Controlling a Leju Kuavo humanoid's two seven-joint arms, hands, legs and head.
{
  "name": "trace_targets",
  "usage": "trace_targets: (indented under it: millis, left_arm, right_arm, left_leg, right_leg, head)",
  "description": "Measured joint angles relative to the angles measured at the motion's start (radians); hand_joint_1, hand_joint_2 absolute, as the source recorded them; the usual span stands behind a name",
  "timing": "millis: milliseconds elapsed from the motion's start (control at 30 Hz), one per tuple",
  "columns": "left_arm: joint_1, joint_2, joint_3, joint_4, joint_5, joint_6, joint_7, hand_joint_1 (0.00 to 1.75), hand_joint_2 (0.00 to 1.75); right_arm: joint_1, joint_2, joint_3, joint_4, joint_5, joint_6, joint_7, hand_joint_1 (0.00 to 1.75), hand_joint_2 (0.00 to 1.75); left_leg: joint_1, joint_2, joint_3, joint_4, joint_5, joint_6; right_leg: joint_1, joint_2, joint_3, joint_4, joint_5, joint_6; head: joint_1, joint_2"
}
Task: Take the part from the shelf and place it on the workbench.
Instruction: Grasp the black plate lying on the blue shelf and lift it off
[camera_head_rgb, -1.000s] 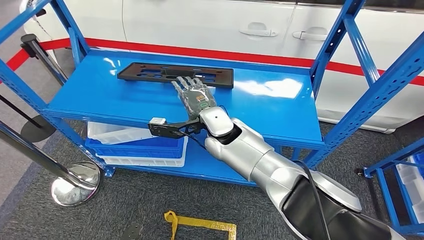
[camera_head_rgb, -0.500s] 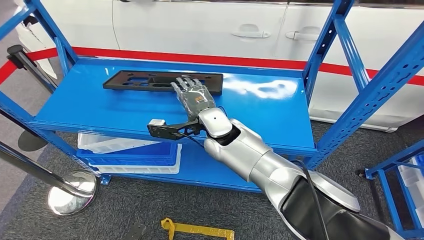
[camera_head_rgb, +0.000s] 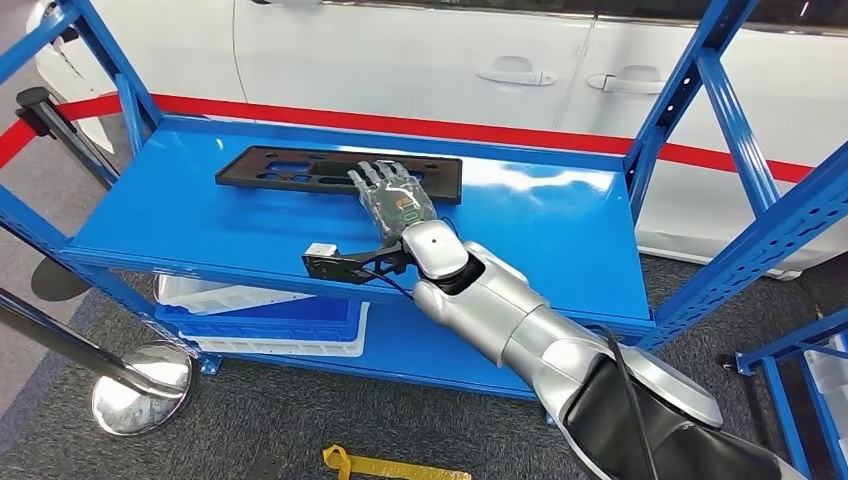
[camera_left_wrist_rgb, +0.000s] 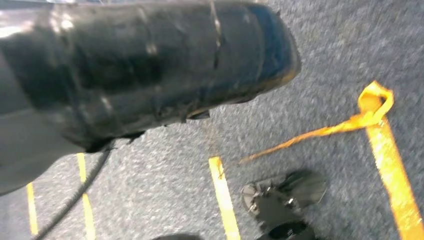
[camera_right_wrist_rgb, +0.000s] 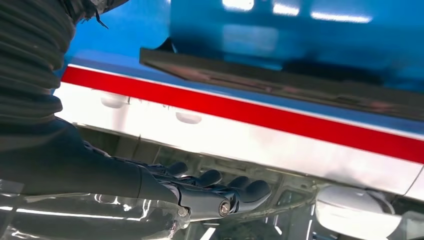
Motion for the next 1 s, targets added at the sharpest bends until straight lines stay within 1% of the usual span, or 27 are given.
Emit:
trace_targets:
  millis: [33,67,100,133,200,233,267,300,333,367,400,433,467,500,533,567,600,667,733,767,800,833,900,933,967,1000]
  left_arm:
    - [0.0,0.003,0.0,0.001,0.0,-0.001,0.012,0.0,0.0]
    - [-0.001,0.009,-0.001,0.002,0.0,-0.003,0.027,0.0,0.0]
    - [-0.002,0.014,-0.002,0.002,0.0,-0.006,0.044,0.0,0.0]
    - [-0.002,0.021,-0.003,0.003,0.0,-0.009,0.064,0.0,0.0]
    - [-0.002,0.034,-0.006,0.004,0.003,-0.016,0.101,0.0,0.0]
    - [-0.002,0.041,-0.007,0.005,0.006,-0.019,0.116,0.0,0.0]
    - [-0.003,0.048,-0.008,0.006,0.009,-0.02,0.129,0.0,0.0]
    - [-0.003,0.054,-0.008,0.006,0.013,-0.022,0.14,0.0,0.0]
    - [-0.004,0.06,-0.008,0.007,0.016,-0.023,0.148,0.0,0.0]
    - [-0.003,0.064,-0.008,0.008,0.018,-0.024,0.153,0.0,0.0]
    - [-0.002,0.068,-0.008,0.008,0.02,-0.024,0.156,0.0,0.0]
    - [-0.001,0.07,-0.008,0.008,0.021,-0.025,0.158,0.0,0.0]
    - [0.0,0.071,-0.008,0.008,0.022,-0.025,0.158,0.0,0.0]
    - [0.0,0.071,-0.008,0.008,0.024,-0.025,0.157,0.0,0.0]
    - [0.0,0.072,-0.009,0.009,0.026,-0.025,0.156,0.0,0.0]
    - [-0.001,0.073,-0.009,0.009,0.028,-0.025,0.152,0.0,0.0]
    - [-0.002,0.073,-0.009,0.009,0.029,-0.025,0.147,0.0,0.0]
    - [-0.004,0.074,-0.009,0.009,0.03,-0.023,0.134,0.0,0.0]
    - [-0.003,0.074,-0.009,0.009,0.031,-0.021,0.122,0.0,0.0]
    - [-0.002,0.073,-0.009,0.009,0.031,-0.021,0.117,0.0,0.0]
    - [-0.002,0.072,-0.009,0.009,0.031,-0.02,0.114,0.0,0.0]
    - [-0.003,0.071,-0.009,0.009,0.031,-0.021,0.111,0.0,0.0]
    - [-0.005,0.07,-0.009,0.009,0.03,-0.021,0.108,0.0,0.0]
    - [-0.005,0.069,-0.009,0.009,0.03,-0.021,0.106,0.0,0.0]
    - [-0.003,0.068,-0.009,0.009,0.03,-0.022,0.104,0.0,0.0]
    - [-0.002,0.067,-0.009,0.009,0.03,-0.022,0.103,0.0,0.0]
  right_arm:
    - [-0.001,-0.001,0.0,0.0,0.002,0.002,0.001,0.0,1.75]
    - [-0.001,-0.002,0.0,0.0,0.004,0.005,0.002,0.0,1.75]
    - [-0.001,-0.004,0.0,0.0,0.006,0.009,0.005,0.0,1.75]
    - [-0.001,-0.007,0.0,-0.001,0.008,0.012,0.008,0.0,1.75]
    - [-0.002,-0.013,0.0,-0.002,0.014,0.015,0.014,0.0,1.75]
    - [-0.003,-0.016,0.0,-0.002,0.016,0.015,0.016,0.0,1.75]
    - [-0.004,-0.018,0.0,-0.002,0.019,0.014,0.016,0.0,1.75]
    - [-0.005,-0.019,-0.001,-0.002,0.021,0.015,0.016,0.0,1.75]
    - [-0.005,-0.019,-0.001,-0.002,0.023,0.015,0.016,0.0,1.75]
    - [-0.003,-0.02,-0.001,-0.002,0.024,0.015,0.015,0.0,1.75]
    - [-0.002,-0.02,-0.001,-0.002,0.024,0.015,0.015,0.0,1.75]
    - [-0.001,-0.021,-0.001,-0.002,0.025,0.015,0.014,0.0,1.75]
    - [0.0,-0.021,-0.001,-0.002,0.025,0.015,0.014,0.0,1.75]
    - [0.0,-0.021,-0.001,-0.002,0.025,0.014,0.012,0.0,1.75]
    - [0.0,-0.021,-0.001,-0.001,0.026,0.014,0.01,0.0,1.75]
    - [0.0,-0.02,-0.001,-0.001,0.026,0.014,0.007,0.0,1.75]
    - [0.0,-0.019,-0.001,-0.001,0.026,0.014,0.002,0.0,1.75]
    - [0.003,-0.017,-0.001,0.0,0.026,0.014,-0.008,0.0,1.75]
    - [0.006,-0.01,-0.001,0.001,0.025,0.013,-0.019,0.0,1.75]
    - [0.007,-0.006,-0.001,0.002,0.025,0.012,-0.023,0.0,1.75]
    - [0.007,-0.002,-0.001,0.002,0.025,0.011,-0.025,0.0,1.75]
    - [0.008,0.0,-0.001,0.003,0.025,0.01,-0.026,0.0,1.75]
    - [0.013,0.001,-0.001,0.006,0.024,0.008,-0.028,0.0,1.75]
    - [0.017,0.002,-0.001,0.008,0.024,0.008,-0.028,0.0,1.75]
    - [0.021,0.002,-0.001,0.01,0.023,0.008,-0.029,0.0,1.75]
    - [0.023,0.002,-0.001,0.012,0.023,0.008,-0.031,0.0,1.75]
  left_leg:
    - [0.0,-0.001,0.002,0.007,-0.008,-0.006]
    - [0.0,-0.002,0.001,0.013,-0.015,-0.012]
    - [0.0,-0.002,0.0,0.016,-0.019,-0.019]
    - [0.001,-0.003,-0.002,0.017,-0.021,-0.025]
    - [0.005,-0.001,-0.001,0.018,-0.026,-0.036]
    - [0.006,0.0,-0.007,0.034,-0.036,-0.04]
    - [0.007,0.001,-0.023,0.07,-0.053,-0.043]
    - [0.007,0.003,-0.052,0.125,-0.074,-0.045]
    - [0.007,0.003,-0.089,0.192,-0.095,-0.046]
    - [0.006,0.003,-0.126,0.252,-0.108,-0.046]
    - [0.005,0.003,-0.155,0.287,-0.106,-0.044]
    - [0.004,0.003,-0.165,0.285,-0.084,-0.04]
    - [0.001,0.003,-0.157,0.245,-0.048,-0.034]
    - [-0.004,0.003,-0.133,0.179,-0.004,-0.025]
    - [-0.011,0.003,-0.105,0.113,0.027,-0.016]
    - [-0.017,0.003,-0.081,0.059,0.045,-0.008]
    - [-0.022,0.003,-0.066,0.028,0.05,-0.003]
    - [-0.027,0.002,-0.059,0.012,0.043,0.001]
    - [-0.025,0.003,-0.052,0.0,0.044,0.004]
    - [-0.022,0.003,-0.043,-0.01,0.045,0.006]
    - [-0.019,0.004,-0.035,-0.02,0.047,0.008]
    - [-0.016,0.005,-0.028,-0.026,0.047,0.01]
    - [-0.015,0.005,-0.022,-0.027,0.042,0.013]
    - [-0.014,0.004,-0.02,-0.026,0.039,0.013]
    - [-0.012,0.004,-0.019,-0.023,0.035,0.011]
    - [-0.009,0.003,-0.017,-0.019,0.031,0.007]
  right_leg:
    - [0.0,0.0,0.023,-0.053,0.025,0.0]
    - [0.001,0.001,0.039,-0.09,0.035,-0.003]
    - [0.004,0.002,0.046,-0.106,0.032,-0.007]
    - [0.008,0.004,0.049,-0.11,0.026,-0.013]
    - [0.009,0.005,0.054,-0.117,0.023,-0.026]
    - [0.008,0.006,0.059,-0.12,0.022,-0.032]
    - [0.007,0.006,0.066,-0.124,0.021,-0.038]
    - [0.008,0.005,0.072,-0.126,0.018,-0.043]
    - [0.009,0.005,0.076,-0.126,0.015,-0.047]
    - [0.012,0.005,0.08,-0.126,0.012,-0.05]
    - [0.015,0.005,0.084,-0.126,0.009,-0.053]
    - [0.018,0.006,0.089,-0.126,0.005,-0.055]
    - [0.02,0.006,0.095,-0.126,0.001,-0.056]
    - [0.022,0.007,0.101,-0.127,-0.003,-0.056]
    - [0.024,0.007,0.106,-0.127,-0.007,-0.055]
    - [0.024,0.008,0.108,-0.127,-0.01,-0.053]
    - [0.024,0.008,0.108,-0.128,-0.012,-0.05]
    - [0.022,0.008,0.107,-0.13,-0.013,-0.044]
    - [0.022,0.007,0.109,-0.132,-0.017,-0.037]
    - [0.022,0.006,0.107,-0.124,-0.025,-0.033]
    - [0.022,0.005,0.097,-0.097,-0.041,-0.029]
    - [0.021,0.004,0.074,-0.048,-0.065,-0.024]
    - [0.016,0.004,0.008,0.075,-0.113,-0.016]
    - [0.012,0.003,-0.02,0.117,-0.121,-0.012]
    - [0.009,0.003,-0.034,0.128,-0.111,-0.008]
    - [0.005,0.002,-0.029,0.104,-0.086,-0.004]
  head:
    - [0.0,0.0]
    - [0.0,0.0]
    - [0.0,0.0]
    - [0.0,0.0]
    - [-0.001,0.0]
    - [-0.002,0.0]
    - [-0.003,0.0]
    - [-0.005,0.0]
    - [-0.006,0.0]
    - [-0.006,0.0]
    - [-0.006,0.0]
    - [-0.006,0.0]
    - [-0.006,0.0]
    - [-0.005,0.0]
    - [-0.005,0.0]
    - [-0.005,0.0]
    - [-0.005,0.0]
    - [-0.005,0.0]
    - [-0.004,0.0]
    - [-0.004,0.0]
    - [-0.003,0.0]
    - [-0.002,0.0]
    - [-0.001,0.0]
    - [-0.001,0.0]
    - [-0.001,0.0]
    - [-0.001,0.0]
